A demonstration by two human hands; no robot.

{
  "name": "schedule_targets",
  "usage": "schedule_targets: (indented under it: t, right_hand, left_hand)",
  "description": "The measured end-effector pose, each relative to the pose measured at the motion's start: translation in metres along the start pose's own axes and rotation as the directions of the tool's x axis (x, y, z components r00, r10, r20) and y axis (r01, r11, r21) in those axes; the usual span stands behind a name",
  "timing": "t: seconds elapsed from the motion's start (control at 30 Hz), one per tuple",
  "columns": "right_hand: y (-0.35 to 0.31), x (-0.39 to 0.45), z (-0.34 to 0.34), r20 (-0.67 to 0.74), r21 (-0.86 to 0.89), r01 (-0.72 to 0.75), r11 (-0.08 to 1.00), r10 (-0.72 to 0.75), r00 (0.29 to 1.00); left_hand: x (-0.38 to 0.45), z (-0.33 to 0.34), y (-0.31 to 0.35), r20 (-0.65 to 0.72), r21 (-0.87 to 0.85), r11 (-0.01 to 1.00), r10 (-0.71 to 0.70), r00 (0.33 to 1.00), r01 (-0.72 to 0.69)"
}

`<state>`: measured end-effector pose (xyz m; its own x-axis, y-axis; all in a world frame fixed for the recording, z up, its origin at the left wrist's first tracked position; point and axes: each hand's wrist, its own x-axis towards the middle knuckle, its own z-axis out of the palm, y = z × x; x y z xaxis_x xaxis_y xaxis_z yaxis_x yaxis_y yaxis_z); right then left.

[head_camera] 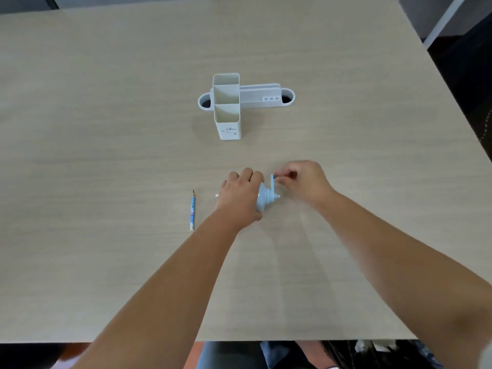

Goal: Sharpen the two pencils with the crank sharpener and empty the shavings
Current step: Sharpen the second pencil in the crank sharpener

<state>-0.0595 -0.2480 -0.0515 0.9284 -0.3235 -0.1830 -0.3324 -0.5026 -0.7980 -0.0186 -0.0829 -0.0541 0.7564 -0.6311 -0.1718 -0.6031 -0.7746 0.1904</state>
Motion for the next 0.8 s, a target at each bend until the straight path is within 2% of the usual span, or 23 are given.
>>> schedule_targets:
  t: [0.13,0.37,0.47,0.53,0.6,0.67,0.73,0.8]
  right_hand:
    - [0.023,-0.015,0.016,0.138,-0.209,-0.015,0.978,0.045,0.989]
    - [0.030,-0.042,0.015,0.213,-0.151,0.029,0.988,0.004,0.977]
    - [0.027,-0.040,0.011,0.251,-0.186,0.045,0.981,0.003,0.968]
    - [0.027,-0.040,0.006,0.271,-0.220,0.030,0.975,0.032,0.962]
    - [0.025,-0.041,-0.002,0.228,-0.225,0.024,0.974,0.029,0.973]
    - [0.016,-0.045,-0.011,0.121,-0.137,0.051,0.989,-0.034,0.992]
    - [0.000,-0.043,-0.017,-0.001,-0.099,0.185,0.978,-0.186,0.982]
    - [-0.022,-0.037,-0.015,-0.004,-0.090,0.303,0.949,-0.304,0.953]
  left_hand:
    - [0.000,0.001,0.000,-0.013,-0.018,1.000,-0.018,1.000,0.018]
    - [-0.002,-0.001,0.003,-0.007,0.003,1.000,-0.014,1.000,0.014]
    - [-0.006,-0.002,0.000,-0.001,-0.045,0.999,0.022,1.000,-0.022]
    - [-0.015,-0.010,-0.003,-0.045,-0.138,0.989,0.047,0.998,-0.053]
    - [-0.027,-0.021,-0.010,-0.136,-0.285,0.958,-0.016,0.991,-0.024]
    - [-0.039,-0.030,-0.027,-0.227,-0.364,0.931,-0.120,0.967,0.030]
    - [-0.051,-0.030,-0.048,-0.289,-0.347,0.932,-0.212,0.934,0.104]
    - [-0.059,-0.023,-0.063,-0.265,-0.310,0.930,-0.282,0.922,0.195]
